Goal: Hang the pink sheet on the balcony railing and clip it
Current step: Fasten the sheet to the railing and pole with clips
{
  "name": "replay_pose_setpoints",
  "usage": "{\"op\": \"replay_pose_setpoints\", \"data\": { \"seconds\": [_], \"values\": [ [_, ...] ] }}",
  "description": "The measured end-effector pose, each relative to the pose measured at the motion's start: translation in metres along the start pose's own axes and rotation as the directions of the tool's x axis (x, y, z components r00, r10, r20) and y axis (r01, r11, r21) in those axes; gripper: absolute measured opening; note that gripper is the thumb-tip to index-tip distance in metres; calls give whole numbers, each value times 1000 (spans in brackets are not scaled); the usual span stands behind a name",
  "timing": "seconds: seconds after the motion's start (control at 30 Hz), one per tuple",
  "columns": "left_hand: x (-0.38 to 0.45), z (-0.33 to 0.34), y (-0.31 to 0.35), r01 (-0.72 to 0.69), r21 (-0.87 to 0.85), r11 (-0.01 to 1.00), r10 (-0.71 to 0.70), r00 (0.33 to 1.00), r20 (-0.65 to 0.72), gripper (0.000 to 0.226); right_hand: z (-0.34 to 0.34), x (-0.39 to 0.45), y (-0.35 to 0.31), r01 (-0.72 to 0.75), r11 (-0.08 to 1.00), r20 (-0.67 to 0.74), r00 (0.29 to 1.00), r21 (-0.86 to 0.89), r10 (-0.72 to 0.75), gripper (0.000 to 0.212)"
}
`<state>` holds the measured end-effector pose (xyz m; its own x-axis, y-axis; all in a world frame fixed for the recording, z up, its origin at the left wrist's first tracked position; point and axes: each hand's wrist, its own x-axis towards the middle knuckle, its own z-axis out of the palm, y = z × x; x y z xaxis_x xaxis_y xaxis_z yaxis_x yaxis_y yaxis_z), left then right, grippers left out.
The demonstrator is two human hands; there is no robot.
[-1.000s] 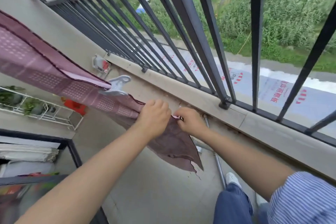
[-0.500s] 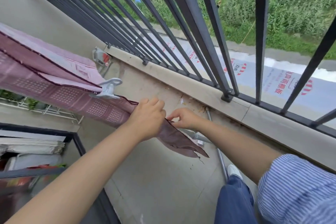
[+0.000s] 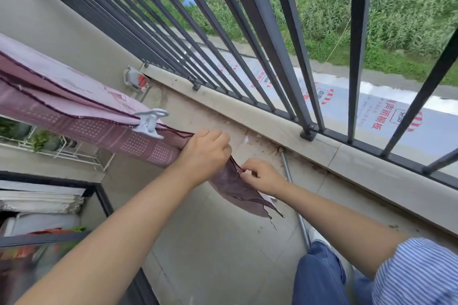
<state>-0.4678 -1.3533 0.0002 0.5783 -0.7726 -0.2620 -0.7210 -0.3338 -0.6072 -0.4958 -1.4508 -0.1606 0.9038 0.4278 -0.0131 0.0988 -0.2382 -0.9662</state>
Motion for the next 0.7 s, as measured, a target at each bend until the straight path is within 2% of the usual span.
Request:
{"op": "replay_pose_setpoints", "data": {
  "seconds": [0.1,0.13,0.17,0.23,0.33,0.43,0.63,0.7],
  "values": [
    [3,3,-10,-70,18,997,70,997,19,6,1,5,-3,-10,998,-39,999,-58,8,61],
    [5,2,-12,-77,20,997,76,996,44,11,2,7,-2,-27,997,-73,997,-67,22,57],
    [6,0,-12,-82,28,996,80,995,62,15,2,8,0,-51,996,-109,993,-68,44,50],
    [9,-1,-9,-47,52,998,45,998,44,7,0,9,7,-113,991,-169,981,-69,100,30],
    [13,8,17,-1,90,996,1,1000,-1,28,-4,5,17,-142,986,-219,968,-89,120,16],
    [11,22,44,-15,67,998,14,1000,16,34,-5,2,22,-156,986,-250,959,-65,136,16],
    [19,24,42,-13,43,999,10,998,61,29,-14,3,22,-154,987,-228,963,-41,141,18],
    [25,25,37,-12,47,999,8,998,66,28,-20,3,19,-158,987,-195,968,6,156,30]
  ]
}}
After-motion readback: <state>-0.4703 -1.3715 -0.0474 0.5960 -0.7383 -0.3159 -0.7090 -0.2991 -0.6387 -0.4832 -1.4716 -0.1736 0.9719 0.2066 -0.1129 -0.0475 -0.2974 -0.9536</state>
